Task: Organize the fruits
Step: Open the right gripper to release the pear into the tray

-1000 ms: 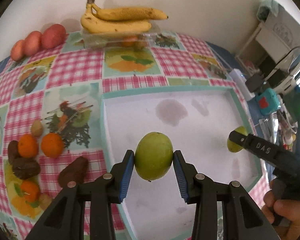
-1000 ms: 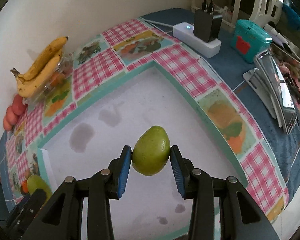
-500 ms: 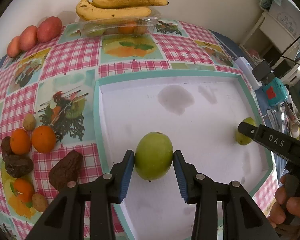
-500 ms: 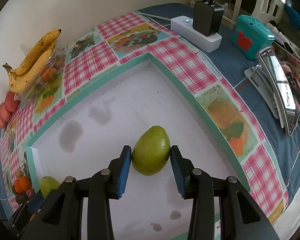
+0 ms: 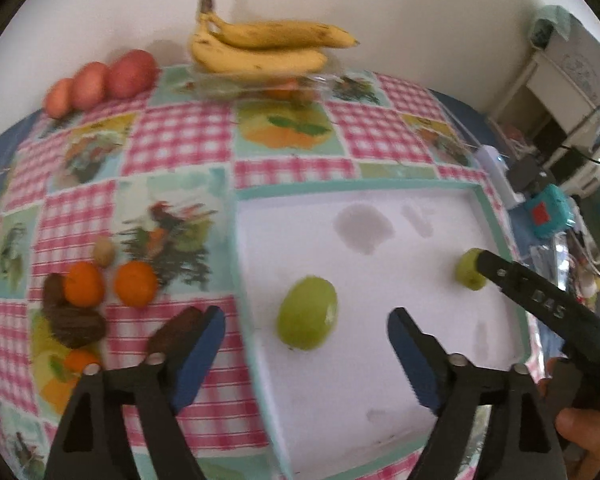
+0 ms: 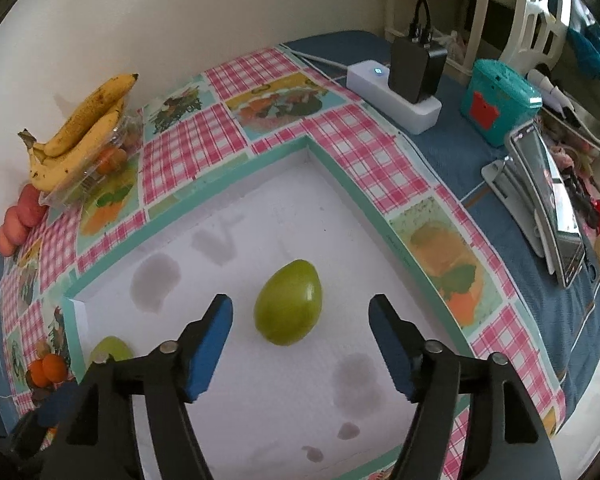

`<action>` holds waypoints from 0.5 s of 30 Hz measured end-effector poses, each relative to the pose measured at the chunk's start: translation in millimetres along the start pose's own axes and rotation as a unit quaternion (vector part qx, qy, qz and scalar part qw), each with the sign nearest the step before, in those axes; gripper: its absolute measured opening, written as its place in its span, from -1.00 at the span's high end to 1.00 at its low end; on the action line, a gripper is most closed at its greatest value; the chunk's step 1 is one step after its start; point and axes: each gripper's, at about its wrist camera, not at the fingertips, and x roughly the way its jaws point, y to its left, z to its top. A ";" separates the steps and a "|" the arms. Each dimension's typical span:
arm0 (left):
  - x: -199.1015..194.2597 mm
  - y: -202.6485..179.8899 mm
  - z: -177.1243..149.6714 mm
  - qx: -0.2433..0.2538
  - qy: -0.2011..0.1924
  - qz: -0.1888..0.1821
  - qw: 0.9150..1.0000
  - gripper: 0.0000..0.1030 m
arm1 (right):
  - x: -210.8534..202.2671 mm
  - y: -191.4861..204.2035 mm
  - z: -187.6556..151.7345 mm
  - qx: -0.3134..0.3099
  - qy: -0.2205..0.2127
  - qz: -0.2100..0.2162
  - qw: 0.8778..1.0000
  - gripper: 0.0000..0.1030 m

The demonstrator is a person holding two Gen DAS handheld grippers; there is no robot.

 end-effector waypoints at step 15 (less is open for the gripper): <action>-68.0 72.0 8.9 -0.051 -0.117 0.114 0.985 -1.00 | -33.7 23.0 -7.9 -0.043 -0.057 0.022 0.997 -0.72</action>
